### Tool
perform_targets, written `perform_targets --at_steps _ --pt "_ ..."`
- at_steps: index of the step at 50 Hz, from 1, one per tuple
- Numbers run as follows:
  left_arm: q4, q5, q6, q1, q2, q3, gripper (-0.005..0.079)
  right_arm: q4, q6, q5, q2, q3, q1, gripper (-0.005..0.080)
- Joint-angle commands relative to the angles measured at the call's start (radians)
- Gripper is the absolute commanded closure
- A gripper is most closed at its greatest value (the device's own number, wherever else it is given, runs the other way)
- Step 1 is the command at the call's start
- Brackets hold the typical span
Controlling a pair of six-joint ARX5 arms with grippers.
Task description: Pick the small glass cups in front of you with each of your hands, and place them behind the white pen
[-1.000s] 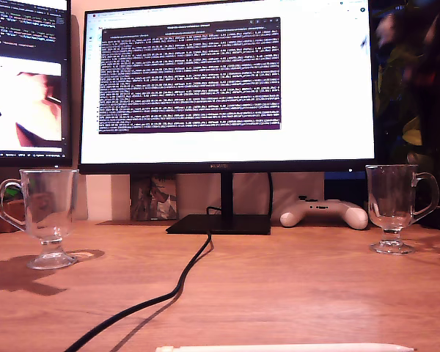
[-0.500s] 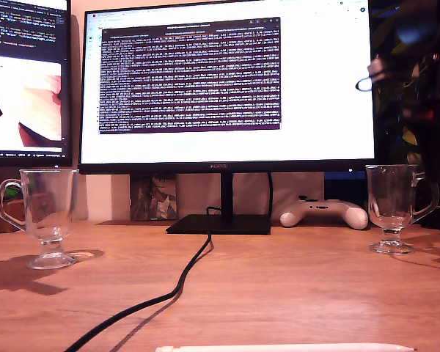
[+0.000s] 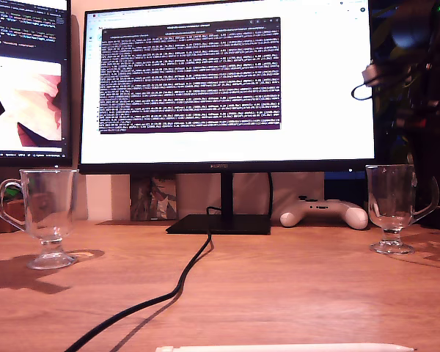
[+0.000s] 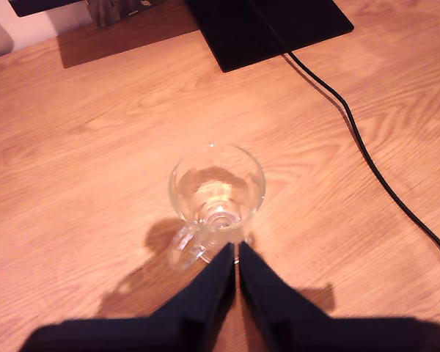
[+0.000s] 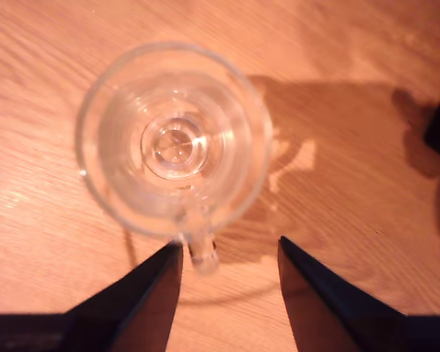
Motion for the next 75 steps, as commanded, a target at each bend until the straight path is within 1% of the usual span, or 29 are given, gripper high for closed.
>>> perform_targets --at_steps 1,4,6,7,12,13,18,23,30,33,34,35,37,38,40,45,47,51,53,56,65,75 --pt "0.008 0.0 0.004 0.001 0.01 0.011 0.0761 0.003 -0.002 -0.001 0.031 0.012 0.012 0.0384" --pt "0.008 -0.005 0.004 0.001 0.01 0.011 0.0761 0.007 -0.002 -0.001 0.039 0.012 0.013 0.0408" --pt "0.007 -0.013 0.004 0.001 0.01 0.011 0.0761 0.009 -0.002 -0.001 0.04 0.012 0.017 0.0465" --pt "0.007 -0.018 0.004 0.001 0.01 0.011 0.0761 0.009 -0.002 -0.001 0.04 0.012 0.019 0.0506" --pt "0.011 -0.043 0.005 0.002 0.01 0.011 0.0761 0.021 -0.002 -0.005 0.041 0.012 0.022 0.0778" --pt "0.014 -0.047 0.006 0.002 0.01 0.011 0.0761 0.024 -0.003 -0.005 0.041 0.012 0.025 0.0759" --pt "0.011 -0.076 0.036 0.002 0.012 0.011 0.0758 0.036 -0.003 -0.006 0.041 0.012 0.039 0.0765" --pt "-0.017 -0.109 0.093 0.002 0.024 0.015 0.0726 0.058 -0.003 -0.011 0.041 0.012 0.045 0.0765" --pt "-0.111 -0.137 0.126 0.002 0.065 0.044 0.0613 0.072 -0.003 -0.023 0.041 0.012 0.045 0.0765" --pt "-0.152 -0.145 0.148 0.002 0.091 0.066 0.0594 0.077 -0.003 -0.023 0.041 0.012 0.045 0.0765" --pt "-0.162 -0.149 0.148 0.002 0.099 0.072 0.0591 0.081 -0.003 -0.024 0.041 0.012 0.045 0.0765" --pt "-0.174 -0.149 0.175 0.002 0.111 0.081 0.0591 0.084 -0.003 -0.024 0.041 0.012 0.045 0.0765" --pt "-0.192 -0.149 0.175 0.002 0.131 0.1 0.059 0.088 -0.003 -0.024 0.041 0.012 0.045 0.0765" --pt "-0.204 -0.149 0.197 0.002 0.144 0.113 0.059 0.089 -0.003 -0.024 0.041 0.012 0.045 0.0765" --pt "-0.238 -0.149 0.198 0.002 0.171 0.14 0.0584 0.089 -0.003 -0.026 0.041 0.012 0.045 0.0765" --pt "-0.332 -0.161 0.217 0.003 0.255 0.224 0.0473 0.09 -0.002 -0.051 0.041 0.012 0.045 0.0765" --pt "-0.359 -0.168 0.256 0.005 0.284 0.254 0.045 0.092 -0.002 -0.057 0.041 0.012 0.045 0.0765" --pt "-0.385 -0.171 0.286 0.006 0.333 0.302 0.0449 0.093 -0.002 -0.058 0.041 0.012 0.045 0.0765" --pt "-0.393 -0.172 0.332 0.006 0.351 0.322 0.0449 0.094 -0.001 -0.058 0.041 0.012 0.045 0.0765" --pt "-0.398 -0.172 0.365 0.006 0.382 0.35 0.0449 0.097 -0.002 -0.058 0.041 0.012 0.045 0.0765" --pt "-0.439 -0.164 0.399 0.006 0.475 0.423 0.045 0.101 -0.001 -0.08 0.041 0.012 0.045 0.0765" --pt "-0.447 -0.139 0.421 0.006 0.557 0.442 0.0447 0.112 -0.001 -0.084 0.041 0.012 0.045 0.0765"
